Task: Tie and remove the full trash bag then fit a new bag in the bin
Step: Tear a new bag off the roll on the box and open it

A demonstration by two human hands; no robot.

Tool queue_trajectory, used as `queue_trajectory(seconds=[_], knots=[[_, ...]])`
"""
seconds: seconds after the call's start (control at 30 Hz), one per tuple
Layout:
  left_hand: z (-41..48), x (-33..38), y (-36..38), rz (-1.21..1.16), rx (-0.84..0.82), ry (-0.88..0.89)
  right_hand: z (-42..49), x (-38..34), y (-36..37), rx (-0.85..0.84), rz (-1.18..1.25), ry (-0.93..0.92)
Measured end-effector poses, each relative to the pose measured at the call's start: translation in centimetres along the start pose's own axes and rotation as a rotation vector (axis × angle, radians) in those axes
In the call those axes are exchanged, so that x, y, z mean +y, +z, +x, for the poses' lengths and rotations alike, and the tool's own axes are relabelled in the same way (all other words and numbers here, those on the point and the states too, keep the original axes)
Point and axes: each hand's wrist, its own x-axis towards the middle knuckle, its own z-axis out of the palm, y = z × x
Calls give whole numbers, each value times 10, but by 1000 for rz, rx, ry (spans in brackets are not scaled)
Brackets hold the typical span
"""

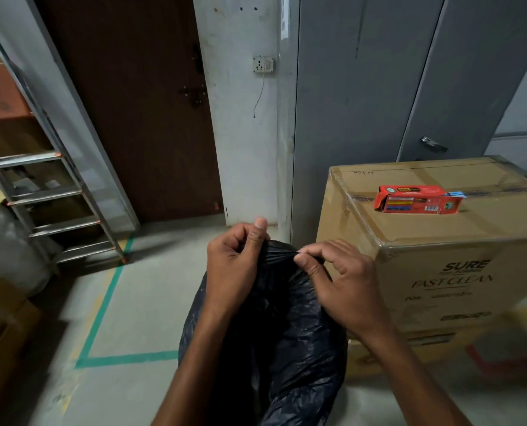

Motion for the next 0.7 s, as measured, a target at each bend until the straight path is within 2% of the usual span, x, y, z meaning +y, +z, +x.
queue_trajectory(seconds=[0.2,0.3,0.37,0.47,0.53,0.6,0.7], knots=[[17,10,-35,134,-5,14,5,8,-20,-138,209,153],[16,16,-41,172,46,13,6,4,-21,-173,359,225],[12,21,-42,263,138,95,7,2,-19,-135,472,299],[0,30,-40,476,255,386,10,1,-17,-91,567,364],[-13,30,-40,512,171,624,11,3,-17,-86,600,387],[-28,26,-38,622,2,783,12,4,-16,-86,634,410],[-42,15,-32,791,-181,829,14,4,-15,-96,678,432]])
